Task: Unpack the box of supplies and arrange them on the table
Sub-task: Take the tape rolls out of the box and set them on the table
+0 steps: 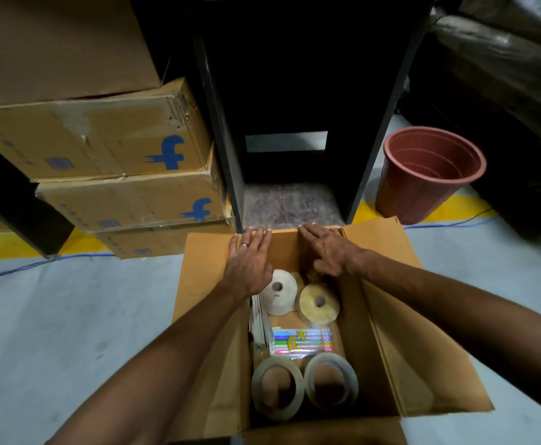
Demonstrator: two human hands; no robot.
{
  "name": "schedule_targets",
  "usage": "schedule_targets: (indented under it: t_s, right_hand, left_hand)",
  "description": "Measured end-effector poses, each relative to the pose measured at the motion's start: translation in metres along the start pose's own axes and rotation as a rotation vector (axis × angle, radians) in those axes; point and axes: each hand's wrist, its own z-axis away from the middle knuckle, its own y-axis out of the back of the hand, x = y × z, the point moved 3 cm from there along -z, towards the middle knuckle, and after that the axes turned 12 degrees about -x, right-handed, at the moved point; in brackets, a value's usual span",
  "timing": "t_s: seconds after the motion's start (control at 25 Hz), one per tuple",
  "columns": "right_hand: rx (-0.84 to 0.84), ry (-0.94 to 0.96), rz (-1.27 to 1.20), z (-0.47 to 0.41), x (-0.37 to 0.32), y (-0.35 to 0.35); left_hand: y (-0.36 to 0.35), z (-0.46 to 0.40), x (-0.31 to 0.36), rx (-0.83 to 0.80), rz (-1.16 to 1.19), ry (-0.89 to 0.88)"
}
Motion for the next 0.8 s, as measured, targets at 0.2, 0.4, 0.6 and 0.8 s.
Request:
schedule_targets:
  t_s: [0.2, 0.4, 0.6, 0.8]
  right_hand:
    - [0.008, 0.013, -0.003, 0.007, -0.003, -0.003]
    - [0.042, 0.128, -0.031, 0.022, -0.019, -0.029]
    - [-0.015, 0.2, -0.182, 0.035, -0.039, -0.061]
    - [-0.238, 0.19, -0.195, 0.052, -0.056, -0.098]
  left_hand:
    - [-0.005, 0.027, 0.011, -0.044, 0.039, -0.085]
    - [-0.019, 0.065, 0.036, -0.097, -0.02, -0.243]
    - [-0.045, 0.089, 0.054, -0.322, 0.067, -0.254]
    - [-0.077, 0.109, 0.073, -0.521, -0.041, -0.25]
